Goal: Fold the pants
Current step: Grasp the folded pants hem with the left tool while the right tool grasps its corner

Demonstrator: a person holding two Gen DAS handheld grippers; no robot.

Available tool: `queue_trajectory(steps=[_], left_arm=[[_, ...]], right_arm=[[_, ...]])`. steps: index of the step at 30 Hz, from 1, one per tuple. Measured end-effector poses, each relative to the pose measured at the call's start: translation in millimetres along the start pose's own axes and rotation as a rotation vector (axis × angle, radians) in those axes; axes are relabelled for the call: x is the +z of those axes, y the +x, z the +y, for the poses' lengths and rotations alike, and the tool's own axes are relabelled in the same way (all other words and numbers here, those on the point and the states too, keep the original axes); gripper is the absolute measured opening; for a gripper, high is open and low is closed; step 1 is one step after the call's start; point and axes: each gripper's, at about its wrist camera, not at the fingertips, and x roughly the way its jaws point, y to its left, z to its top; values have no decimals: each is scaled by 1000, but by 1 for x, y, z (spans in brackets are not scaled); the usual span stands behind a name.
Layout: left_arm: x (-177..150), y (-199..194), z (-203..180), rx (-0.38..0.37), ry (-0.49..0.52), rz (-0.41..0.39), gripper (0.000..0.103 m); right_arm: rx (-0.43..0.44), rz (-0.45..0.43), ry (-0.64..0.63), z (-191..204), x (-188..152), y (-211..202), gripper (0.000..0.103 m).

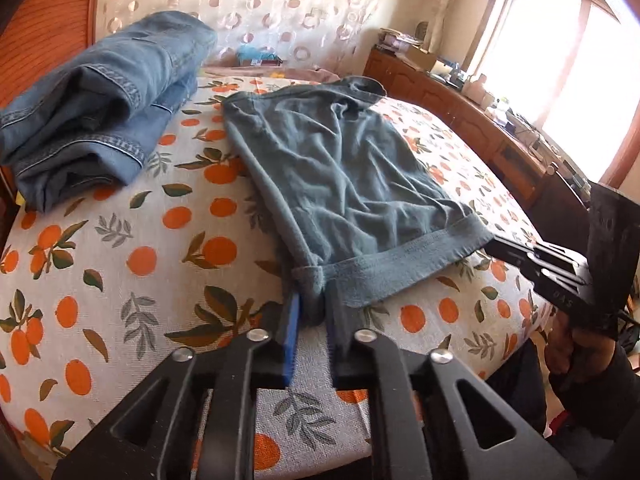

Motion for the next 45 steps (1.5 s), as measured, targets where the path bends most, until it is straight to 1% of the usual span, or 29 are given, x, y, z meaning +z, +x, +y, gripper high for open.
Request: queue_trajectory(steps=[3, 5, 7, 10, 13, 15, 18, 22, 26, 31, 33, 34, 35, 36, 38, 41, 45], left_arm=[[2, -1, 1, -6, -3, 0, 27], [3, -6, 3, -4, -5, -16, 38], [3, -9, 4, -13, -13, -31, 43], [6, -17, 5, -25, -29, -65, 43], [10, -19, 6, -27, -34, -81, 43], [13, -17, 6, -20, -34, -82, 43], [16, -11, 6, -16, -33, -71, 43], [12, -1, 3, -14, -16, -39, 43], [6, 9, 5, -4, -17, -5, 43], [1, 9, 0, 19, 3, -19, 43], [-1, 10, -5, 17, 25, -21, 43], [-2, 11, -8, 16, 36, -22, 42], [-2, 11, -10, 27, 48, -26, 38], [-3, 11, -11, 37, 58, -30, 37], [-4, 11, -10, 41, 60, -41, 32], [-5, 9, -5, 30, 35, -50, 29], [-6, 9, -8, 36, 42, -56, 25]], right_arm=[[4, 3, 12, -3, -2, -4, 5], [-5, 0, 20, -7, -2, -9, 5], [-5, -8, 35, -12, 0, -15, 5], [2, -18, 54, -16, 3, -21, 7], [2, -36, 55, -16, 11, -23, 11], [5, -42, 53, -13, 16, -20, 20], [26, -38, 51, -6, 23, -7, 27], [21, 2, 39, 1, 23, 12, 28], [9, 32, 37, 0, 21, 21, 28], [12, 38, 35, 0, 22, 25, 28], [12, 39, 34, 1, 21, 24, 28], [13, 38, 35, 1, 21, 24, 28], [14, 38, 37, 2, 20, 24, 28], [17, 38, 39, 1, 19, 24, 28], [24, 42, 41, 1, 19, 24, 28], [29, 43, 40, 2, 17, 25, 28], [32, 37, 42, 3, 15, 24, 28]])
